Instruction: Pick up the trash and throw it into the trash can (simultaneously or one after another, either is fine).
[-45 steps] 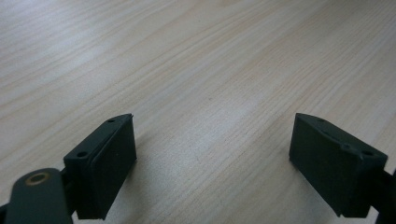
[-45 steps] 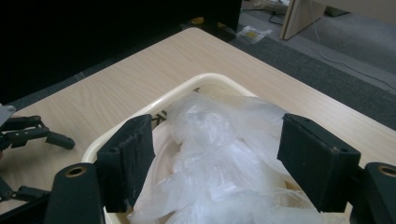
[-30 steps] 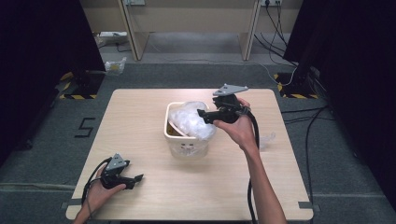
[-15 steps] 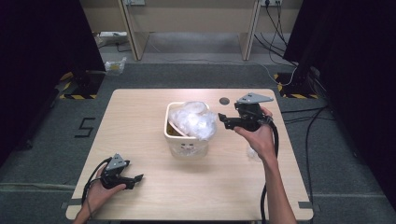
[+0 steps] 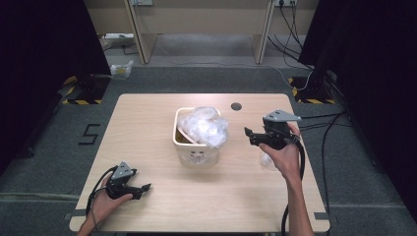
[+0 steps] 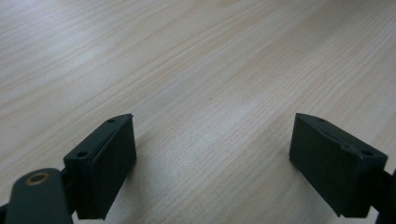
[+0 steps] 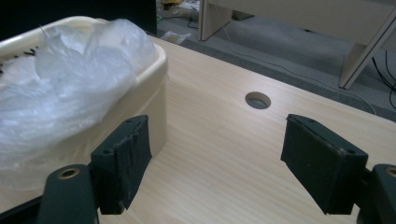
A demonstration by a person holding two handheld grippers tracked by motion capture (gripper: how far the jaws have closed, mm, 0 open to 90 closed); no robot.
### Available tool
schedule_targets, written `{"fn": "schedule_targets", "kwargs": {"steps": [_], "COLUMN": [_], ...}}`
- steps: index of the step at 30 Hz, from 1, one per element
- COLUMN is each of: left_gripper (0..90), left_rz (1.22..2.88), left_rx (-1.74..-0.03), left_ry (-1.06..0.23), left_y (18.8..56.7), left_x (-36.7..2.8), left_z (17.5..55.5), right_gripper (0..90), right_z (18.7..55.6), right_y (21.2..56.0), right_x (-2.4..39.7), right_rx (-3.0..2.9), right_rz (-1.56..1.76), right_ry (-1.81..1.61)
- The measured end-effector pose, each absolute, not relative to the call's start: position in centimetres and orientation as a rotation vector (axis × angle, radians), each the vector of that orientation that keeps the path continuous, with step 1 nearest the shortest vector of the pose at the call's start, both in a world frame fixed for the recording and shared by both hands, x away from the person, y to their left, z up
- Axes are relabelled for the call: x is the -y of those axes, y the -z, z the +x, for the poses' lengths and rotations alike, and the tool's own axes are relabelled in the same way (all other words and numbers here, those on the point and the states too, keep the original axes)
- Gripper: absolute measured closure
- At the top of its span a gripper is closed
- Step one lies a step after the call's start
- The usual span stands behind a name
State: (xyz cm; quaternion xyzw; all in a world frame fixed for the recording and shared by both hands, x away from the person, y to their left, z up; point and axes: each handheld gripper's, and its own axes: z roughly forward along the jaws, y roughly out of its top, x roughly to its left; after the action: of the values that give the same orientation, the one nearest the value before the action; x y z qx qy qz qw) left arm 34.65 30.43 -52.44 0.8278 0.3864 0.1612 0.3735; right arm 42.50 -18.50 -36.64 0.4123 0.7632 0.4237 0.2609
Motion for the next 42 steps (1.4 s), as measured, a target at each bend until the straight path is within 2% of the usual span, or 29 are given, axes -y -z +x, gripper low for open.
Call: {"fn": "schedule_targets", "kwargs": {"steps": [8, 21, 42], "left_gripper": [13.6, 13.6, 13.6], "left_rz": [2.120, 2.121, 2.122], "left_rx": [-0.990, -0.990, -0.989], "left_ry": [-0.413, -0.413, -0.412], "left_y": [52.4, 52.4, 52.4], "left_x": [-30.4, -30.4, -30.4], "left_z": [34.7, 34.7, 34.7], "right_gripper": [23.4, 23.4, 24.5], "right_z": [41.7, 41.2, 43.3], "right_y": [39.1, 41.1, 46.1], "right_x": [19.8, 21.9, 23.9], "right_rx": [-2.038, -2.005, -2.023], "right_rz": [1.168, 1.241, 1.373], "right_ry": [-1.113, -1.036, -0.843]}}
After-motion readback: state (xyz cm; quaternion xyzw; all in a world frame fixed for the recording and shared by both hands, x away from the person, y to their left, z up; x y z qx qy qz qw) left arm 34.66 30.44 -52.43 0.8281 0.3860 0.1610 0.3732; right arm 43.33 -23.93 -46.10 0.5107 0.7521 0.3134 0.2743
